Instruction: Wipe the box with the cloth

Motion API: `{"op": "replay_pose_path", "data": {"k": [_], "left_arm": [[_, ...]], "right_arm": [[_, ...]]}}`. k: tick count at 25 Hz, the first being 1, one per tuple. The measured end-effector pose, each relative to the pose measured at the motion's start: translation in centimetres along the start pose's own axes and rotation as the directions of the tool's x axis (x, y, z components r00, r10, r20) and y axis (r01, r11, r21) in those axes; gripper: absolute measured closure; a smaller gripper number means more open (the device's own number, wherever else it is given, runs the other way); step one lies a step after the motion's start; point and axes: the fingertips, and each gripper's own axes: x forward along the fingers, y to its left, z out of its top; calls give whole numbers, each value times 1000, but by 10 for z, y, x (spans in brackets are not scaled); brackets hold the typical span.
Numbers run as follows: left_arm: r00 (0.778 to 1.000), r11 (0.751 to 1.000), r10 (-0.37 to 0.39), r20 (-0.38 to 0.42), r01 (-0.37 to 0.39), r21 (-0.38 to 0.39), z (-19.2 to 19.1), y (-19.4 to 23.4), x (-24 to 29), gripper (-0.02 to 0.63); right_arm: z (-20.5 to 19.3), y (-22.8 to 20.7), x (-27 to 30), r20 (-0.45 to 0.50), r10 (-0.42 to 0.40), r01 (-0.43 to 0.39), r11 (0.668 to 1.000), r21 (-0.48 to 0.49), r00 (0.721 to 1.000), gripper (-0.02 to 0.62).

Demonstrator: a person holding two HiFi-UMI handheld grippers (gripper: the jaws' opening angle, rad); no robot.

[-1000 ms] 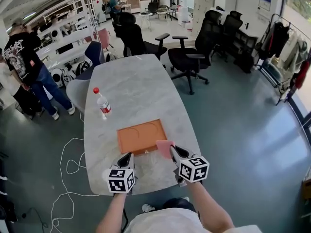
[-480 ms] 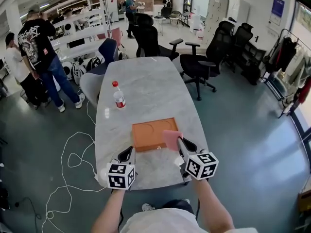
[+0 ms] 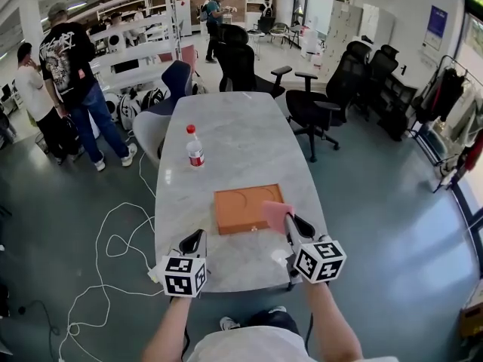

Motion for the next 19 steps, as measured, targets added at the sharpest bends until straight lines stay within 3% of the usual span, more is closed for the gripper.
{"op": "replay_pose_path", "data": {"k": [19], "left_arm": [[1000,1000,7,3,-7,0,-3,1,-1,591]], "right_arm": [[-4,0,-3,-12,8,-8,1000,-23,1000,580]]}}
